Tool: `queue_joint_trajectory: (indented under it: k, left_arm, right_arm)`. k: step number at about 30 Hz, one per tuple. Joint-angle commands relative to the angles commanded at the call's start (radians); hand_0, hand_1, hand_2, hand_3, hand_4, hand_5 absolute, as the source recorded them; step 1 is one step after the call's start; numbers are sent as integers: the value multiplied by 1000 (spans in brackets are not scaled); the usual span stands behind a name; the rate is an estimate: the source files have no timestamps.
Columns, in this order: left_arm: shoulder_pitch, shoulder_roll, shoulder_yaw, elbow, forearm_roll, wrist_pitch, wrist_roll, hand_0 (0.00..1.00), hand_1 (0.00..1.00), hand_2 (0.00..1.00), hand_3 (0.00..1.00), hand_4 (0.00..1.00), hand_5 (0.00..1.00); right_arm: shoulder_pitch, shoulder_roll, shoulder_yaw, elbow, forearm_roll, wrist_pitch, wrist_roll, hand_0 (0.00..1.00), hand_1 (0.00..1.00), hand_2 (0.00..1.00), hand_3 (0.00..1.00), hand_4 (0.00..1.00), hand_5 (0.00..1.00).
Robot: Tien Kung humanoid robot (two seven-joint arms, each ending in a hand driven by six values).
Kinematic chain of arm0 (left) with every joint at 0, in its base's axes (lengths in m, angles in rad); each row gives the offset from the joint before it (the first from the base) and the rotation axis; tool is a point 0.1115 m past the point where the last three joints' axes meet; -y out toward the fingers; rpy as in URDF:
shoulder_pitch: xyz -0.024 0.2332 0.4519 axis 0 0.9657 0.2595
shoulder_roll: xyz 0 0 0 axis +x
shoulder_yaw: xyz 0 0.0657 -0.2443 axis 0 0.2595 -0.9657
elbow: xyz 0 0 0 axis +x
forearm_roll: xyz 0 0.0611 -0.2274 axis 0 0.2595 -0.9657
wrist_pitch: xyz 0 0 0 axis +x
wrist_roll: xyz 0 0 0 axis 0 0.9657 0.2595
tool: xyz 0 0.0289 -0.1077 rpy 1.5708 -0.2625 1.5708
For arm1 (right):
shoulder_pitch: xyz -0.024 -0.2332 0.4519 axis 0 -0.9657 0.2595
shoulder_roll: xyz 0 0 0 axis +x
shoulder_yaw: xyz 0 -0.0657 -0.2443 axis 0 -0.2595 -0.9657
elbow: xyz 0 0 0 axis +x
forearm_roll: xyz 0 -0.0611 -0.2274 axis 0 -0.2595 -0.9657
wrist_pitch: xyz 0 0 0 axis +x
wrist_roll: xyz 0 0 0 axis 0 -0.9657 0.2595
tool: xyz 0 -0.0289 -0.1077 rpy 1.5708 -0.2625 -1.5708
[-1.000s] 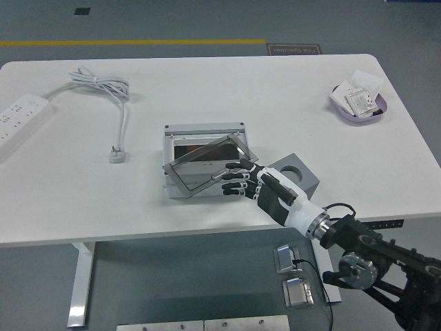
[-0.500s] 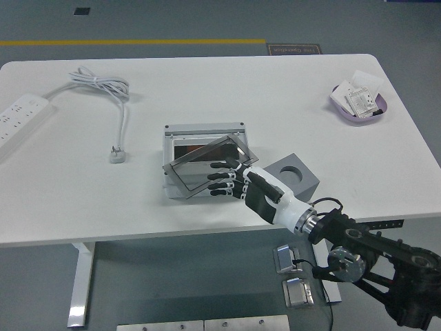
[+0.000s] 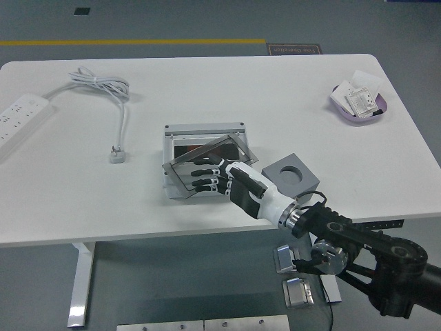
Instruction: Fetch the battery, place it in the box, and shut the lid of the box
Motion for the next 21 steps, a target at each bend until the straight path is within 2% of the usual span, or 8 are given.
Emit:
queue_joint_trajectory:
  k: [5,11,15,21]
  left_arm:
    - [-1,1,4,-1,-3,0,-1,728,749,727,682,588,483]
    - [-1,0,10,-1,-7,0,-2,728,749,728,683,589,482]
    - [0,-1,7,-1,-5,0,-1,728,749,728,683,590,484]
    - [2,-1,7,-1,-8,0,-2,728,749,728,684,591,484]
  right_arm:
    - [17,15,6,-6,-10,-5,0,731,643,675,738,781,723]
    - [19,15,29,-16,-14,-9,1,733,644,675,738,781,732]
    - [13,-2,35,-4,-18,-9,-5,734,647,676,739,779,731]
    - [4,-51,50,34,-30,-8,-22,737,643,676,739,780,733]
